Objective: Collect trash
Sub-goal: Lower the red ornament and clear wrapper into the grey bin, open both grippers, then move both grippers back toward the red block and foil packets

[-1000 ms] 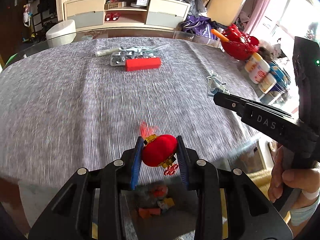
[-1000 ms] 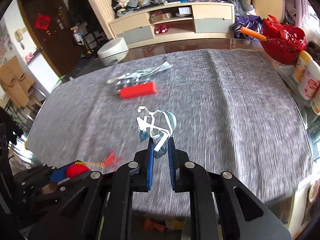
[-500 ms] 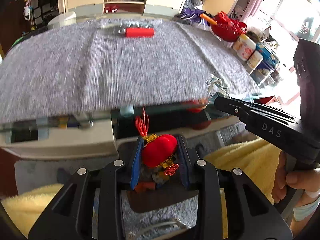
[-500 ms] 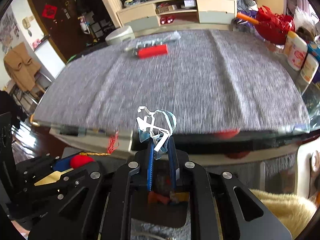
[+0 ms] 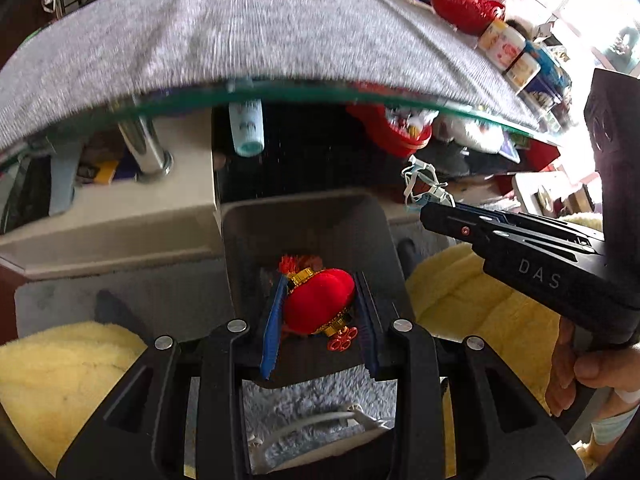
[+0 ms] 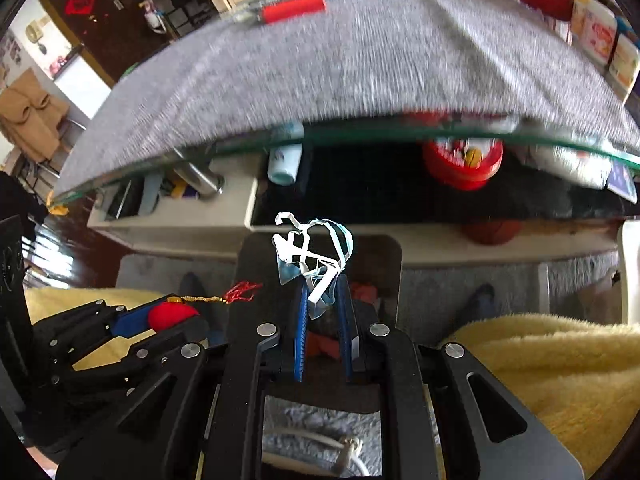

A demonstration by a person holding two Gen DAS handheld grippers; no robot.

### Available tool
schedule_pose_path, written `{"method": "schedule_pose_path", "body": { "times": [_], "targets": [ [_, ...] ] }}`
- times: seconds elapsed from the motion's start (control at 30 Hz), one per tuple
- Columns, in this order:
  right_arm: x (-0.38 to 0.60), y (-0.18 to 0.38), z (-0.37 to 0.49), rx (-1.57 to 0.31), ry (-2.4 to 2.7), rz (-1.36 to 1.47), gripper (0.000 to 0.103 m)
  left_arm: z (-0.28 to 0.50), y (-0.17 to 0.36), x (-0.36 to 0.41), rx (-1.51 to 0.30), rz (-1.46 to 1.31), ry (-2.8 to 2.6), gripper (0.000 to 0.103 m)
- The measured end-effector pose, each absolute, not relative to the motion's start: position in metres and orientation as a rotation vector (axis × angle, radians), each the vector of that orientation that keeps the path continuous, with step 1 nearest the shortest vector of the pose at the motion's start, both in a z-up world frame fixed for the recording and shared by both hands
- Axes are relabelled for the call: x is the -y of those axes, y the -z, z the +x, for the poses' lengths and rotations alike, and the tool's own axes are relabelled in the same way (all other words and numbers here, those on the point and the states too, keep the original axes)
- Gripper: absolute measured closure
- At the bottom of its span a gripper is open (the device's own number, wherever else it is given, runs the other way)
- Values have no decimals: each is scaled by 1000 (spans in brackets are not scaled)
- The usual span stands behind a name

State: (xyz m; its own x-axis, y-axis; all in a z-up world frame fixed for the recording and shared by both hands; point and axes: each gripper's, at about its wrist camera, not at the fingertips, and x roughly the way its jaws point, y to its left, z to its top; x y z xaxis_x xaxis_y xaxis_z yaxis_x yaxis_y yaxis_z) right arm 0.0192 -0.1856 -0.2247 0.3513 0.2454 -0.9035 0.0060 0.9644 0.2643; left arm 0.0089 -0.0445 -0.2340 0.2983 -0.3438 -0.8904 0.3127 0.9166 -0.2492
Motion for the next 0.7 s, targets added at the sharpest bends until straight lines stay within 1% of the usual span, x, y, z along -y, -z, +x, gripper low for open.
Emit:
{"method": "schedule_pose_path", "body": {
  "times": [0.27,0.3,0.5,0.57,0.6,0.63,0.67,0.7],
  "targets": [
    [181,251,20,-1298,-156,249,87,9,264,47,-1276,-36,437,72],
    [181,253,21,-1304,-153,252,86,10,265,47,-1281,-36,439,72],
    [181,255,25,-1322,-149,258,84,15,270,48,-1301,-44,441,72],
    [182,255,26,-1324,-147,262,73,16,271,47,-1305,-42,435,70],
    [182,255,27,-1323,-145,264,62,17,271,47,-1303,-41,433,67],
    [183,254,28,-1317,-141,266,58,17,270,47,-1301,-38,431,62],
    [184,253,29,-1315,-140,267,58,17,269,47,-1297,-34,430,58],
    [185,253,29,-1313,-139,270,58,17,268,47,-1294,-31,431,57]
  ]
}}
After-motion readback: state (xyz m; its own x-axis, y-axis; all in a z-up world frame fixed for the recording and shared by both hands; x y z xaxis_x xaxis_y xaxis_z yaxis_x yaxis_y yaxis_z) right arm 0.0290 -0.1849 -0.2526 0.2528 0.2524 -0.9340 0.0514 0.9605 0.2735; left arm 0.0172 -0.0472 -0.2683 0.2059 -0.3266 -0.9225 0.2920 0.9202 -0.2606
